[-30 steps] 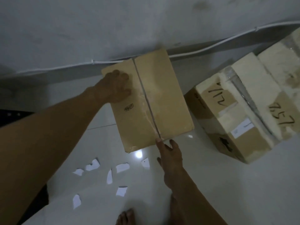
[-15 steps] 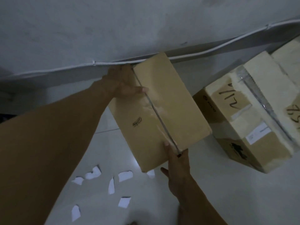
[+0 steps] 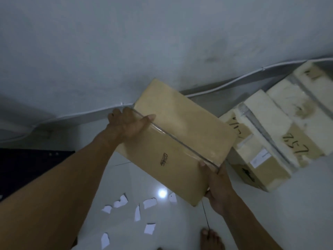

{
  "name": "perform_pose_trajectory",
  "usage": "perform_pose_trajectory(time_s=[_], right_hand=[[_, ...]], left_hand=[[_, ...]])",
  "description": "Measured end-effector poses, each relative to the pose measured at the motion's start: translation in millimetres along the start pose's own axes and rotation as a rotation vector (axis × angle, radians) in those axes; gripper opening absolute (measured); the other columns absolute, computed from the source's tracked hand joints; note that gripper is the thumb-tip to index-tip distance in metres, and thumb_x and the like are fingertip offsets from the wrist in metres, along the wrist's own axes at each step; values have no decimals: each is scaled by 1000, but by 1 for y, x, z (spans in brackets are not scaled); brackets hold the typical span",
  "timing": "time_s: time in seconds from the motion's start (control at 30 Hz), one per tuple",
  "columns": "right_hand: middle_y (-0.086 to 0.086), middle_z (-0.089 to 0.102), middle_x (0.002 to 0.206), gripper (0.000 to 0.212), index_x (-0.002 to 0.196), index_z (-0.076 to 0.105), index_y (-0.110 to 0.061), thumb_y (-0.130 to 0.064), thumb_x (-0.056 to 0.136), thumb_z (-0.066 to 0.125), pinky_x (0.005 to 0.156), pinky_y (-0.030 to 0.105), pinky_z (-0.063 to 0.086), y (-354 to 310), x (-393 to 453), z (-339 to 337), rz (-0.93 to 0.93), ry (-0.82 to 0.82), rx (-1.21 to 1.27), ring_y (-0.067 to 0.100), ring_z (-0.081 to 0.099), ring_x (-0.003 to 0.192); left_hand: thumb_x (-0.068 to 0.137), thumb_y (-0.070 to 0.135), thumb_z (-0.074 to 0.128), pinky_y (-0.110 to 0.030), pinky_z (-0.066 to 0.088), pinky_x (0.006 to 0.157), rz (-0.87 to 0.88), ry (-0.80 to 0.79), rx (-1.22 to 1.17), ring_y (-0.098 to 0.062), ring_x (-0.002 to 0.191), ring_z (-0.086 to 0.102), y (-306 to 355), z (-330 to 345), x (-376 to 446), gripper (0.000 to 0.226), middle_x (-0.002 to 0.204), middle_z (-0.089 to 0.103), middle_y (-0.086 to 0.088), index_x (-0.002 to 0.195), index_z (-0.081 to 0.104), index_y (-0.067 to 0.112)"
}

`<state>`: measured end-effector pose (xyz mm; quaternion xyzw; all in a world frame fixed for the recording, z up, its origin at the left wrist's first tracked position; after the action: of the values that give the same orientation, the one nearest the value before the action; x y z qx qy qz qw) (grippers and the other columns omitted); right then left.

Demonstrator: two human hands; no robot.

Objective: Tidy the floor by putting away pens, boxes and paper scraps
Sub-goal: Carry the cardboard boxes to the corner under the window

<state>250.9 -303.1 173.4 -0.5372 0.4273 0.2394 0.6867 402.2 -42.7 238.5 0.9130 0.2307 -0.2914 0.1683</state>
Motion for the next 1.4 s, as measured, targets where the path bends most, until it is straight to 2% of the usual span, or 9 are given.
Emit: perform_pose_trajectory(time_s=[0.17, 0.37, 0.5, 0.6, 0.73, 0.87, 1.0, 1.2, 1.4], right_hand=[[-4, 53, 124, 54, 132, 39, -42, -31, 87, 65, 79, 48, 50, -74, -75, -3, -55, -27, -32, 14, 55, 97], [-17, 57, 116, 61, 139, 35, -41, -26, 88, 64, 74, 33, 49, -181, -199, -32, -235, -25, -64, 12, 56, 105], [-14, 58, 121, 60, 135, 41, -36, -28, 83, 70, 78, 32, 51, -234, -292, -78, -344, 12, -105, 13, 56, 111], [-11, 56, 128, 74, 133, 40, -42, -47, 69, 77, 91, 43, 51, -256, -365, -118, -399, 74, -151, 17, 55, 115], [-14, 57, 123, 68, 137, 38, -40, -36, 79, 73, 84, 36, 50, -266, -426, -146, -482, 103, -140, 12, 57, 109], [-10, 55, 127, 71, 140, 34, -40, -38, 80, 71, 88, 40, 50, -270, -483, -172, -516, 154, -158, 15, 56, 109], [-8, 56, 121, 63, 135, 38, -36, -31, 82, 70, 81, 35, 50, -272, -540, -200, -568, 243, -93, 9, 58, 100], [-3, 53, 123, 71, 142, 31, -33, -32, 82, 69, 78, 36, 51, -259, -596, -227, -606, 330, -12, 16, 57, 100], [0, 53, 123, 67, 142, 32, -26, -26, 85, 67, 63, 22, 47, -221, -659, -260, -652, 437, 105, 5, 56, 91]], left_hand=[[71, 71, 60, -45, 33, 106, 19, 44, -256, -36, 131, 37, 24, -82, -74, 94, 138, 35, -16, 138, 35, 11], [65, 69, 65, -41, 47, 96, 131, 57, -505, -27, 112, 58, 59, -170, -198, 81, 122, 59, -7, 121, 48, 13], [78, 54, 64, -36, 47, 90, 188, 77, -587, -20, 105, 57, 84, -215, -301, 55, 116, 58, 4, 123, 51, 24], [88, 38, 61, -36, 46, 86, 302, 73, -585, -19, 106, 53, 102, -243, -374, 50, 118, 53, 5, 133, 45, 22], [94, 29, 54, -31, 41, 84, 371, 77, -607, -14, 103, 50, 113, -249, -431, 46, 117, 50, 10, 137, 42, 20], [97, 20, 50, -27, 38, 84, 441, 56, -683, -13, 103, 49, 123, -253, -482, 42, 119, 50, 7, 138, 41, 17], [97, 18, 49, -18, 41, 69, 535, -22, -746, -11, 98, 52, 139, -258, -523, 39, 119, 53, 5, 136, 43, 18], [97, 25, 50, -36, 46, 89, 651, -119, -737, -21, 111, 54, 151, -265, -556, 44, 126, 55, 2, 139, 43, 25], [97, 24, 49, -35, 46, 87, 801, -202, -660, -22, 115, 54, 170, -268, -613, 43, 131, 56, -1, 140, 44, 22]])
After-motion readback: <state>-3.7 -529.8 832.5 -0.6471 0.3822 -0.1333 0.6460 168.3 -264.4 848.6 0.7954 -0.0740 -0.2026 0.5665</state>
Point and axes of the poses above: each hand's wrist, its own x-axis towards the middle knuckle, its own z-axis out of the palm, y = z × x, the point moved 4 cm from there along x, towards the middle knuckle
